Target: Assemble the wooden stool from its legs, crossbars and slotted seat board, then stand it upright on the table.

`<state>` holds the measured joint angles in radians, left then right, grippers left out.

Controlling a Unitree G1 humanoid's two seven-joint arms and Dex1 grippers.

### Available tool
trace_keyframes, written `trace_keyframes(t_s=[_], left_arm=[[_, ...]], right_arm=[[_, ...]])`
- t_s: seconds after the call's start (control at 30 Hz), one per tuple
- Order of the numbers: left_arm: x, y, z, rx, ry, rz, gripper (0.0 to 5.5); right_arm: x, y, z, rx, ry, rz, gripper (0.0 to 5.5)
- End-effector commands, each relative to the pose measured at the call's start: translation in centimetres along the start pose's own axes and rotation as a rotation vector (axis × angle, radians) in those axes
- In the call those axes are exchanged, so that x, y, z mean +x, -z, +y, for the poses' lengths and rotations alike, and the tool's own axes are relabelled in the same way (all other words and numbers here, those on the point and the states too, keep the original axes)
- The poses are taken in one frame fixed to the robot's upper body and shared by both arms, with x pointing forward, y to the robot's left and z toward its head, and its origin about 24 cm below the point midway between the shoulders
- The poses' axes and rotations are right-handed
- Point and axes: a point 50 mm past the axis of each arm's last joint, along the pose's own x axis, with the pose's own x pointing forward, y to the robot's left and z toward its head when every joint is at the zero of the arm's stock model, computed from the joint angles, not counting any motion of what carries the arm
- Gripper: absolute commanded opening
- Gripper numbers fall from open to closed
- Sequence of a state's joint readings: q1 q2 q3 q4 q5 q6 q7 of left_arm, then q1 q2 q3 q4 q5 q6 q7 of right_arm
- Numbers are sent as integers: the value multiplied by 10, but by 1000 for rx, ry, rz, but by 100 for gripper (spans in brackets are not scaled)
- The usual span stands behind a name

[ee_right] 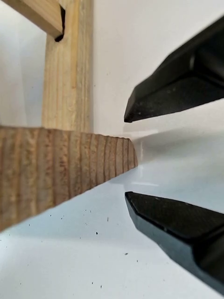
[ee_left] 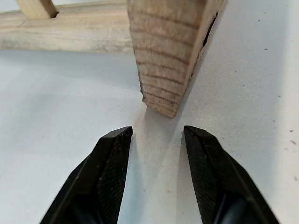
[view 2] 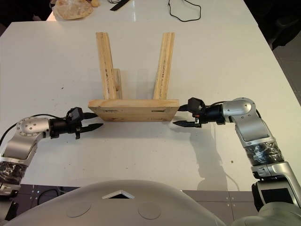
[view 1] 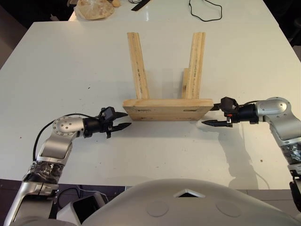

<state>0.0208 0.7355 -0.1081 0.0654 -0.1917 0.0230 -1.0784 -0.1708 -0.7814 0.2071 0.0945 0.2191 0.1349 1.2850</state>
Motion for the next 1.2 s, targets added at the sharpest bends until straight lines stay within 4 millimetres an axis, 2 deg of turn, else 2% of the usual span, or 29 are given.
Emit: trace_keyframes(t_s=[0.03, 0.33, 0.43, 0.63, 0.7, 1.07, 1.2], left_arm=[[3, -3, 9, 27, 29, 4, 205], [14, -17, 21, 114, 78, -46, 205], [19, -19, 23, 132, 77, -70, 205], [21, -18, 23, 148, 101, -75, 117], [18, -16, 23, 156, 106, -58, 97], [15, -13, 27, 157, 122, 2, 97], [16, -11, 25, 137, 134, 8, 146]], right_arm=[[11, -5, -9, -12, -15, -18, 274], [27, -4, -16, -20, -50, -31, 274], [29, -4, -20, -26, -51, -32, 236], [29, -4, -23, -34, -60, -32, 151], [29, -4, -24, -35, -60, -30, 139], [31, -6, -26, -45, -66, -41, 138], [31, -6, -25, -47, -66, -41, 137]])
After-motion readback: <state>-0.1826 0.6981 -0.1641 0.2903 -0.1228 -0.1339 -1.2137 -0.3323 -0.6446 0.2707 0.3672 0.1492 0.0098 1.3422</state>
